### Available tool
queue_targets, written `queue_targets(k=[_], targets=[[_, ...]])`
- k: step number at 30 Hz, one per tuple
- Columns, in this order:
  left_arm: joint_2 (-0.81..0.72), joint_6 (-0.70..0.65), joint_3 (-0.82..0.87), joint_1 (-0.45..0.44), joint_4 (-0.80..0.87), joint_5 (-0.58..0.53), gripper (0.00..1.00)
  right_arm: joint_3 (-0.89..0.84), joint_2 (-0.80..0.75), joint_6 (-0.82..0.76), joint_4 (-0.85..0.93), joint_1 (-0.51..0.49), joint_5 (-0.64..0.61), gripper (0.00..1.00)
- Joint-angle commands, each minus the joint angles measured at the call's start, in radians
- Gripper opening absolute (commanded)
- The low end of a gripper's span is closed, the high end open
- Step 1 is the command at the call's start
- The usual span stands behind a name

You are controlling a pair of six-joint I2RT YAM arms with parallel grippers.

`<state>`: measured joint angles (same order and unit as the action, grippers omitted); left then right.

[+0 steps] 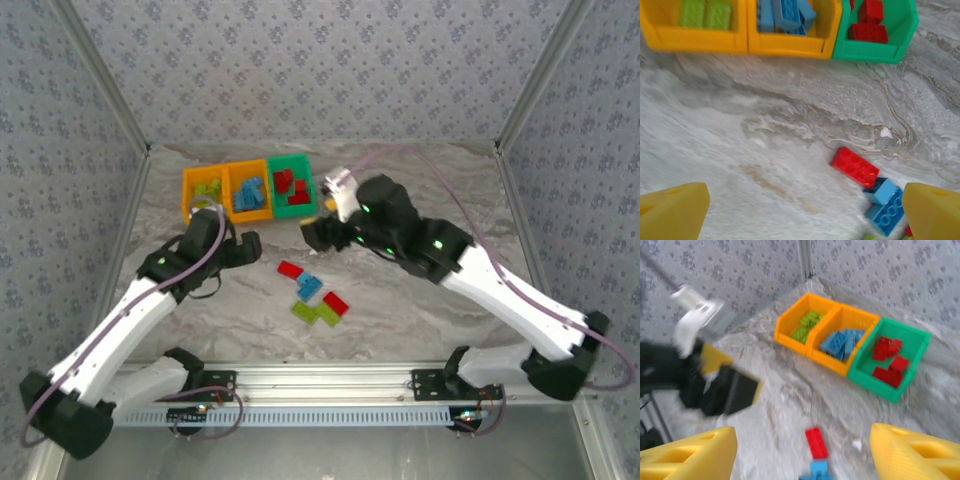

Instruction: Sort the legos into containers by color

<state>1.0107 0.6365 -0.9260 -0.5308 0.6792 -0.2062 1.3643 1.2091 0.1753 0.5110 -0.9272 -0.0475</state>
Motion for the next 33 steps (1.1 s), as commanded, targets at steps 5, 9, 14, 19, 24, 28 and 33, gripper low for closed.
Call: queue_targets(k=[5, 9, 14, 19, 24, 28, 33], targets=[[0.271, 0.464, 0.003, -0.067, -0.169, 0.146, 0.99, -0.289, -0.259, 0.238, 0.138, -0.006, -0.108, 0.94], [0.448, 0.558, -0.072, -0.127, -0.172, 0.156, 0.99, -0.340, -0.281, 0.266, 0.162, -0.003, -0.142, 1.00], [0.654, 0.683, -0.178, -0.142, -0.087, 0.204, 0.99, -0.327, -0.239, 0.277, 0.187, 0.001, -0.150, 1.00], [0.771, 0.680, -0.256, -0.146, -0.032, 0.182, 0.98, -0.329, -0.231, 0.282, 0.194, -0.001, -0.157, 1.00], [0.834, 0.673, -0.269, -0.145, -0.007, 0.175, 0.85, -0.342, -0.244, 0.297, 0.202, -0.001, -0.177, 1.00], [0.875, 0.645, -0.282, -0.146, 0.020, 0.185, 0.69, -0.346, -0.243, 0.310, 0.206, -0.001, -0.192, 1.00], [0.871, 0.617, -0.280, -0.146, 0.025, 0.184, 0.50, -0.359, -0.243, 0.271, 0.180, -0.004, -0.106, 1.00]])
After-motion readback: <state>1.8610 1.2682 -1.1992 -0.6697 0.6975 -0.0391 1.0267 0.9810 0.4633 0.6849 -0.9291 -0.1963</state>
